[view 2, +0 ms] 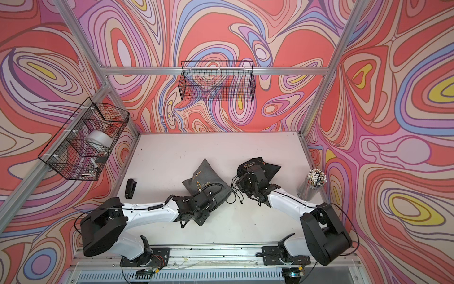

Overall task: Pack away hair dryers
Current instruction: Pull the drawstrings on both sides of the drawstring bag.

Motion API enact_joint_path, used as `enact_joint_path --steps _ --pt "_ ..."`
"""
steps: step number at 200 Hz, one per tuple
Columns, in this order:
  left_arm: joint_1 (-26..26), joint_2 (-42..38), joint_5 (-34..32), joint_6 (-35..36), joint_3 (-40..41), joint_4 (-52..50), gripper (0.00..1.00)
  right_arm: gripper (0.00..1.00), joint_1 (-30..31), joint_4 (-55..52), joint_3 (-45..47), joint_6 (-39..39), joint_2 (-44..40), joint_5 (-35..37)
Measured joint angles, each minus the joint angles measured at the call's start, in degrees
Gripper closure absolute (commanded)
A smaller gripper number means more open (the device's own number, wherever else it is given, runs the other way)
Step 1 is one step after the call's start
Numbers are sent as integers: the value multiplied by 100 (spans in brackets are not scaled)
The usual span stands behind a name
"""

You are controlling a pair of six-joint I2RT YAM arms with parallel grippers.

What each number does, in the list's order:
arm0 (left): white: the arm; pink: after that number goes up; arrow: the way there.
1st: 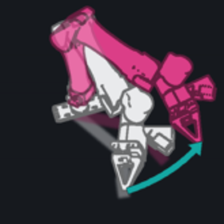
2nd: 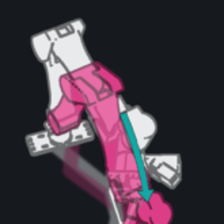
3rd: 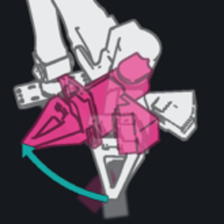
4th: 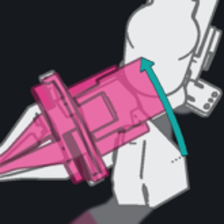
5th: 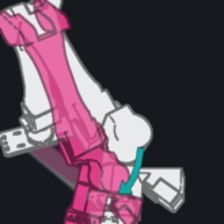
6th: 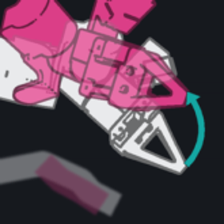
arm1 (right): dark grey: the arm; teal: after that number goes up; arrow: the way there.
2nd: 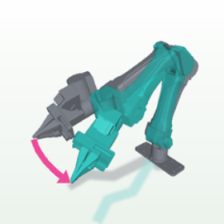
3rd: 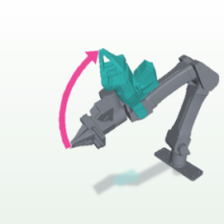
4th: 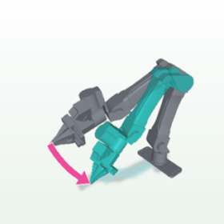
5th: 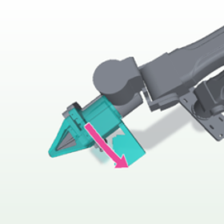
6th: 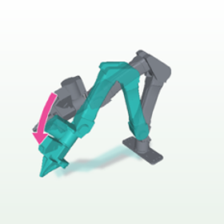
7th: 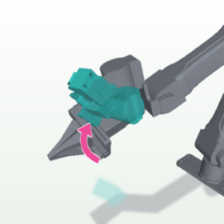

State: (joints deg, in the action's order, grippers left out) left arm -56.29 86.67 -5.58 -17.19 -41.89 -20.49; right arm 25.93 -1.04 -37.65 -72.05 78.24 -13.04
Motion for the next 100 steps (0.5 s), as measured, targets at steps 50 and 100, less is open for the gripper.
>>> enact_joint_path --steps 50,100 --pt "4 -149 164 -68 122 -48 81 100 -39 -44 -68 4 0 -2" --pt "4 -258 343 -317 186 -118 100 100 -114 -57 -136 7 0 -4"
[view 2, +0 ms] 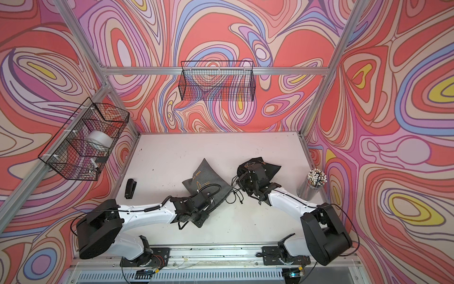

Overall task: Pack away hair dryers
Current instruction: Pull the drawstrings on both sides of the drawstring bag.

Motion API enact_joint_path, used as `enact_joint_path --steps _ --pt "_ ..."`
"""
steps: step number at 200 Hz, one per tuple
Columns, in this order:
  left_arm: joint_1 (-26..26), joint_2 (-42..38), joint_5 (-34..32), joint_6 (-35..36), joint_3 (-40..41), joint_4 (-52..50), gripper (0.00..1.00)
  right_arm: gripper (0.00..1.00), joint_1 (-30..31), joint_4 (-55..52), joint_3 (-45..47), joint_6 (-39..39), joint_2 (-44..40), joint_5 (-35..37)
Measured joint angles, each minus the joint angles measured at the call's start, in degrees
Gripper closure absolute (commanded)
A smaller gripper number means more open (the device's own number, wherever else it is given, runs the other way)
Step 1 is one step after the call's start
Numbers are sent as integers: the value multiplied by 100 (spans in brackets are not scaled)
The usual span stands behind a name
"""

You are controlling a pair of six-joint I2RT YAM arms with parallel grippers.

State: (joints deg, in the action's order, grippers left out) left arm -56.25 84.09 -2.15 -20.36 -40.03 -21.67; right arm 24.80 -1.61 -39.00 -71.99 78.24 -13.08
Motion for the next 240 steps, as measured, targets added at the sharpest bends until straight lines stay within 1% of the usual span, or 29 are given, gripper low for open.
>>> enact_joint_path --steps 29,55,69,77,96,116,133,159,185,205,240 --pt "0 -420 -50 -175 44 -280 100 100 -52 -26 -127 -2 0 -7" --pt "7 -938 -286 -284 24 -538 100 100 -68 -22 -258 -9 0 -44" --pt "98 -1209 -439 -337 -42 -787 100 100 -94 -37 -326 -7 0 -52" --pt "238 -1408 -507 -376 -83 -922 100 100 -146 -52 -365 -2 -9 -72" --pt "883 -2009 -560 -431 -166 -1191 100 100 -391 -146 -487 48 -37 -160" --pt "1899 -2702 -535 -431 -262 -1432 100 100 -807 -291 -667 166 -125 -315" --pt "2741 -3077 -444 -372 -378 -1598 100 100 -1121 -367 -800 295 -203 -463" --pt "3807 -3233 -35 -267 -522 -1727 100 100 -1440 -439 -844 448 -243 -708" --pt "4819 -3152 629 -164 -535 -1762 100 100 -1687 -446 -708 507 -243 -1027" --pt "5246 -3008 1027 -76 -535 -1764 100 100 -1818 -459 -531 549 -243 -1263" --pt "5477 -2815 1296 -20 -535 -1777 100 100 -1853 -455 -326 570 -243 -1390"
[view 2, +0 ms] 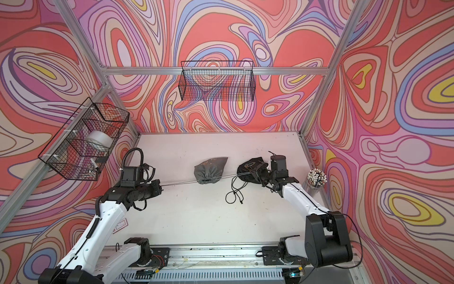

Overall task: Pack away hair dryers
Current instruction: Pull the drawstrings on both sides of the drawstring bag, then place the drawstrings on both sides at the center of the board.

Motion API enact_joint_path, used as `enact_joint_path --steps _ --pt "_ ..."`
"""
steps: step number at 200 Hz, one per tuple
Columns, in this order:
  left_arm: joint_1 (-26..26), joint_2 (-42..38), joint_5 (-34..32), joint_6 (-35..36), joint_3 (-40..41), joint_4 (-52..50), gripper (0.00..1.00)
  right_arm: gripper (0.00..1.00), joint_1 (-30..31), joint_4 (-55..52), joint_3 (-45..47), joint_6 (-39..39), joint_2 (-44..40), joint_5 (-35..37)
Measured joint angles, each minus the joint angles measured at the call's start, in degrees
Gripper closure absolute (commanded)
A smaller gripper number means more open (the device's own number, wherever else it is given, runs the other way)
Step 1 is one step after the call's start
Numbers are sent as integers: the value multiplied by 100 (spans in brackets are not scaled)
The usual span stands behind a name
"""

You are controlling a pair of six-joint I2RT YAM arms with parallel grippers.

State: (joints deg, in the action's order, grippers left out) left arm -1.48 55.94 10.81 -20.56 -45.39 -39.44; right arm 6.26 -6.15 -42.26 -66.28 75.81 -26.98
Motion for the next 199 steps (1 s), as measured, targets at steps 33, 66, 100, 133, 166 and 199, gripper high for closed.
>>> enact_joint_path --steps 33,66,100,133,166,199 --pt "238 7 229 0 0 0 100 100 -57 13 129 -2 0 -79" --pt "719 7 632 44 0 -9 100 100 -96 11 190 -4 -44 -190" --pt "1032 7 914 103 0 -70 100 100 -247 -20 229 15 -166 -275" --pt "1097 7 1145 103 7 -66 100 100 -280 2 245 92 -170 -321" --pt "763 -33 922 101 9 -22 93 100 -15 144 142 435 39 -146" --pt "-256 76 258 87 20 94 62 84 601 446 -203 833 592 61"
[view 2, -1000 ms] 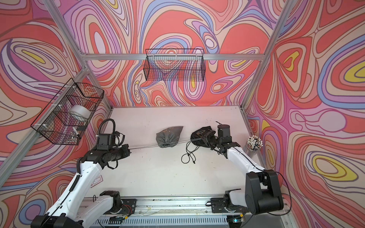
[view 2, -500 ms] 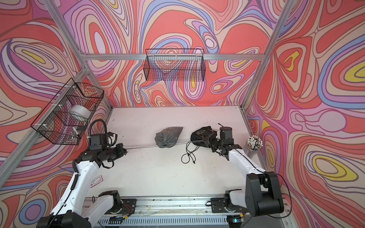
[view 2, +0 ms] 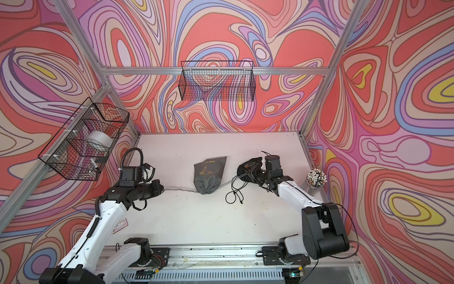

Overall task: Pack away hair dryers
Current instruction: Place the drawstrings on both sides at the center of the board.

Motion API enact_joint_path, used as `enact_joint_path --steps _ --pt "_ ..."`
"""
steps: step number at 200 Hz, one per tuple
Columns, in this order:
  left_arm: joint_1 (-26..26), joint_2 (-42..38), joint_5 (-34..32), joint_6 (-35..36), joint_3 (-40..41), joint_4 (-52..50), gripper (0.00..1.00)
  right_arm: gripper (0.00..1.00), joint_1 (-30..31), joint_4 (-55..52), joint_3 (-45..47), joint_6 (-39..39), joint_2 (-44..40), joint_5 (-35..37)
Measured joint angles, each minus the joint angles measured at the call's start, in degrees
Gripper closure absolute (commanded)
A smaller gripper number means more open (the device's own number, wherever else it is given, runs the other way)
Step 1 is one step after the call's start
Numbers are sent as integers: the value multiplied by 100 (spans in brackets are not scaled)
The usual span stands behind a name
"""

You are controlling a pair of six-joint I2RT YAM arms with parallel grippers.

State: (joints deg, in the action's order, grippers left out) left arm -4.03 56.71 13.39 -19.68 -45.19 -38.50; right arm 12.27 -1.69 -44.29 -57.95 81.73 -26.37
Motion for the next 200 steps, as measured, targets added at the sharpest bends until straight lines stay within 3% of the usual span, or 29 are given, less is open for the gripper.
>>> enact_joint_path --steps 15,33,53,68,79,115,149,174,200 --pt "-269 118 -205 -22 31 83 32 52 229 94 -127 173 199 -2" --pt "-614 205 -522 -44 42 107 1 38 407 70 -262 503 302 -22" --pt "-1071 170 -988 -35 31 103 0 27 433 -186 -439 931 275 26" --pt "-1279 144 -1224 -20 0 103 0 9 431 -531 -577 1290 133 190" --pt "-1305 144 -1379 -15 -35 103 0 2 431 -822 -649 1655 -105 400" --pt "-1325 197 -1742 -31 -68 142 0 2 437 -1569 -789 2769 -1174 1545" --pt "-1325 256 -2074 -31 -68 203 0 2 420 -1460 -625 3622 -1878 2566" --pt "-1325 426 -2159 -31 -68 247 0 7 420 -1158 -343 4140 -1963 2568" --pt "-1325 588 -2135 -50 -68 339 0 4 424 -1150 -310 4341 -1626 2592"
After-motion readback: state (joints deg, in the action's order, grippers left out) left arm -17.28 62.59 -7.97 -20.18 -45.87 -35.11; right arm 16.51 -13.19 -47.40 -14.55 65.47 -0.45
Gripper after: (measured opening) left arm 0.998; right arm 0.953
